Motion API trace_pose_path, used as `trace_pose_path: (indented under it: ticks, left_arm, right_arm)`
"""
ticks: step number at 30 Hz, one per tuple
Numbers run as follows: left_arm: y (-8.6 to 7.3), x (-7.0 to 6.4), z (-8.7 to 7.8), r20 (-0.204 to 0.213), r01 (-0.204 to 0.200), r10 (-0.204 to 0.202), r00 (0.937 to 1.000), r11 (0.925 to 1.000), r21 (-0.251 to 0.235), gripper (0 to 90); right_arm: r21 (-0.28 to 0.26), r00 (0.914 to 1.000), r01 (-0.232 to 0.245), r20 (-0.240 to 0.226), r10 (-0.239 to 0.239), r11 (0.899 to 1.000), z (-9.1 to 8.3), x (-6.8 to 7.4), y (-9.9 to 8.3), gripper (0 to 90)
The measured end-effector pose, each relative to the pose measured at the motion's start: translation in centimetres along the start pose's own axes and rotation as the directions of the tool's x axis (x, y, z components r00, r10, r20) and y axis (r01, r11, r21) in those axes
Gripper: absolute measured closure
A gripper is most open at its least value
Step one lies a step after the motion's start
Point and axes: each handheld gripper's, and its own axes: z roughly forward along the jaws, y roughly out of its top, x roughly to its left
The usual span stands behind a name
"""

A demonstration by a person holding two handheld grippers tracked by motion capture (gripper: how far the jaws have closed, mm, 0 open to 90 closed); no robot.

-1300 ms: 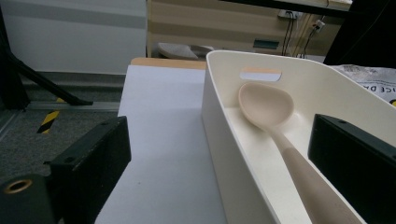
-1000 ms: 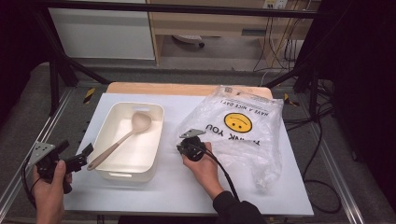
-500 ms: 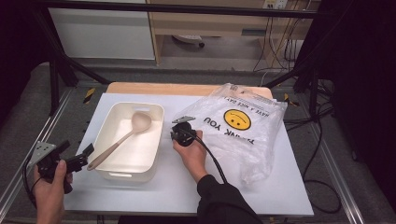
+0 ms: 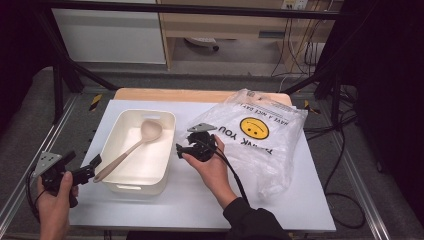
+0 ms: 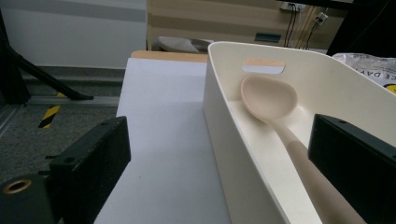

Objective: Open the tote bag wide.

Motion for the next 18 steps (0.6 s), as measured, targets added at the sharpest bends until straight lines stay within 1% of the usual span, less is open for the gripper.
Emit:
trace_pose_path:
  ticks: [5, 7, 9, 11, 13, 15, 18]
  left_arm:
    - [0.0, 0.0, 0.0, 0.0, -0.001, 0.001, 1.0, 1.0, 0.002, 5.2]
    - [0.0, 0.0, 0.0, 0.001, -0.002, 0.002, 1.0, 1.0, 0.004, 5.2]
    - [-0.1, -0.1, 0.0, 0.0, -0.004, 0.004, 1.0, 1.0, 0.005, 5.2]
    - [-0.1, -0.1, 0.1, 0.001, -0.006, 0.006, 1.0, 1.0, 0.008, 5.2]
    - [-0.1, -0.2, 0.1, -0.001, -0.007, 0.007, 1.0, 0.9999, 0.008, 5.2]
    - [-0.1, -0.2, 0.1, -0.002, -0.007, 0.007, 1.0, 1.0, 0.007, 5.2]
    - [0.0, -0.3, 0.0, -0.004, -0.01, 0.01, 0.9999, 0.9999, 0.008, 5.2]
  right_arm:
    - [-0.041, 1.0, 0.01, -0.002, -0.01, 0.999, -2.3, -1.5, 0.3, 16.8]
    - [-0.055, 0.9992, 0.034, 0.023, -0.033, 0.998, -3.5, -2.4, 0.3, 15.7]
    - [-0.072, 0.9989, 0.039, 0.029, -0.037, 0.997, -4.6, -3.2, 0.1, 14.5]
    - [-0.075, 0.9982, 0.042, 0.046, -0.039, 0.996, -5.8, -4.3, -0.2, 12.6]
    - [-0.082, 0.9987, 0.034, 0.04, -0.031, 0.996, -7.0, -5.6, -0.6, 11.1]
    - [-0.085, 0.9987, 0.024, 0.047, -0.02, 0.996, -8.0, -6.8, -0.9, 10.1]
    - [-0.081, 0.9985, 0.034, 0.045, -0.03, 0.996, -9.1, -8.5, -1.3, 8.9]
